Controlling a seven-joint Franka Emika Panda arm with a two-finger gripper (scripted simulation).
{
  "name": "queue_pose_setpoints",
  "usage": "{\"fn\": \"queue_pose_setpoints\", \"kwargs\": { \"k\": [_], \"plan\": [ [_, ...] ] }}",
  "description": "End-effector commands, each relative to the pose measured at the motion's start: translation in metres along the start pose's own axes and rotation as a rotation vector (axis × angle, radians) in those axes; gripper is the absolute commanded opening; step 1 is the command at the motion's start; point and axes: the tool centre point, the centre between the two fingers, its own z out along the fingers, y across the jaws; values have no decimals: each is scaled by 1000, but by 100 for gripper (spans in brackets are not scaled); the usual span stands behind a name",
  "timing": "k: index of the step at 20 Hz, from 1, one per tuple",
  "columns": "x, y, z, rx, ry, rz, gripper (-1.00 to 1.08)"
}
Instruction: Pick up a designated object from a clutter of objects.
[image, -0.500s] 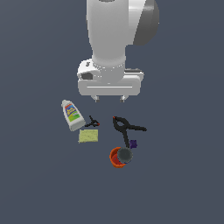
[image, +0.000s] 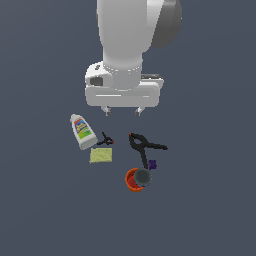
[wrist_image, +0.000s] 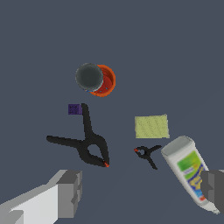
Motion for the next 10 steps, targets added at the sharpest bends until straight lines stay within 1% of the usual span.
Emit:
{"fn": "queue_pose_setpoints", "kwargs": {
  "k": [1, 10],
  "plan": [
    [2, 2, -3, -7, 9, -5, 100],
    [5, 0, 0, -6, 8, -16, 100]
  ]
}}
